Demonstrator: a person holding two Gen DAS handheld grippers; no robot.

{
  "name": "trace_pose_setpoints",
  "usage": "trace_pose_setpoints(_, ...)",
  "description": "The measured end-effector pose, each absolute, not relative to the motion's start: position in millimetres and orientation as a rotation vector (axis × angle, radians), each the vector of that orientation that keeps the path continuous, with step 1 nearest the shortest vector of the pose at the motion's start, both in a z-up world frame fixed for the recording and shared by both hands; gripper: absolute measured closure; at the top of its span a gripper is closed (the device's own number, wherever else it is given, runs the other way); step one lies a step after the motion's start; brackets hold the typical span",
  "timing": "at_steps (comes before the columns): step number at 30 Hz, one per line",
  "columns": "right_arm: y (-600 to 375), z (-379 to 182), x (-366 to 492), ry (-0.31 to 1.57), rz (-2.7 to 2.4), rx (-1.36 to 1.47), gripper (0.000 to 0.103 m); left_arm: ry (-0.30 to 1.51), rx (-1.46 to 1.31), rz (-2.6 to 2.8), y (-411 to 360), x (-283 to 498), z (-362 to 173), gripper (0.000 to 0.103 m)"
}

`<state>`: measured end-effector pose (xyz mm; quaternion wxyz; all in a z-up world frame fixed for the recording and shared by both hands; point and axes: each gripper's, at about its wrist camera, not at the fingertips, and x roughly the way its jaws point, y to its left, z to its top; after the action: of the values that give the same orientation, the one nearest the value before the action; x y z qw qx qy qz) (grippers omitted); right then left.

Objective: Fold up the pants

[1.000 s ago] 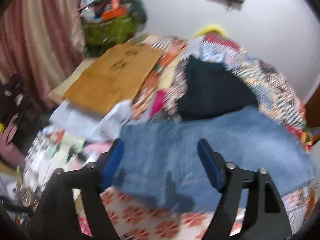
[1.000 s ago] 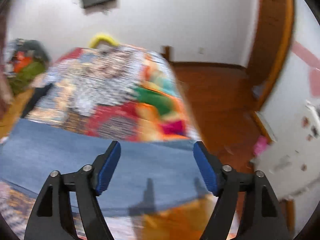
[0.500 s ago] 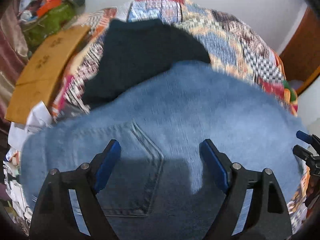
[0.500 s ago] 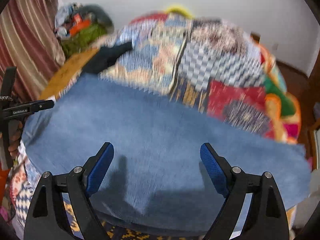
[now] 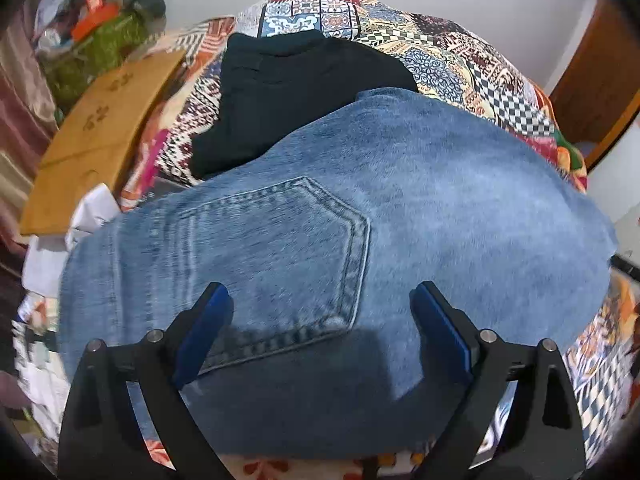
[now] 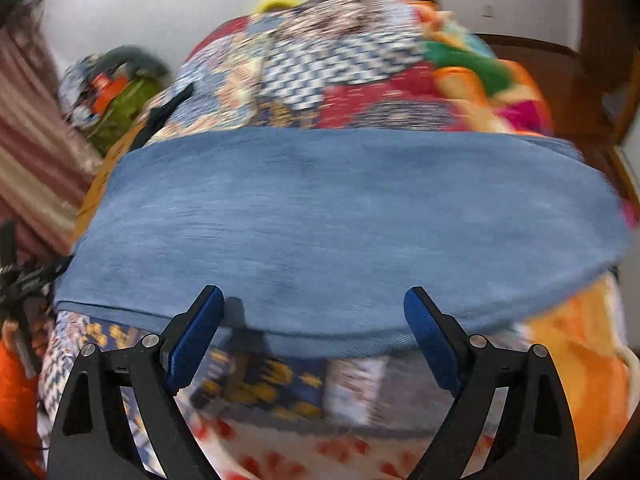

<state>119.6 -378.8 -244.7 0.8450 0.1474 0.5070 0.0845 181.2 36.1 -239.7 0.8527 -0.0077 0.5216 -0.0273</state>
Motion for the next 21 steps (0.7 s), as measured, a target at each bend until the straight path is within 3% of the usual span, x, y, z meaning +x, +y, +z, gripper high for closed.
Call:
trace_pose_setpoints(7, -457.3, -240.5, 82.8, 1.006, -0.059, 0.447, 0.013, 1.071, 0.052, -0.144, 3.6, 187.2, -223.0, 0.008)
trace_pose_setpoints(18, -531.9, -282.9, 91.2, 0.986, -0.242, 0.668, 0.013, 1.144, 0.190, -0.272, -86.5, 250.6, -237.0, 0.008)
trace_pose_setpoints(21, -541.8, -297.0, 100.3, 0.988, -0.257, 0.716, 0.019, 1.165, 0.202, -0.302, -102.2, 263.4, -241.5, 0.008)
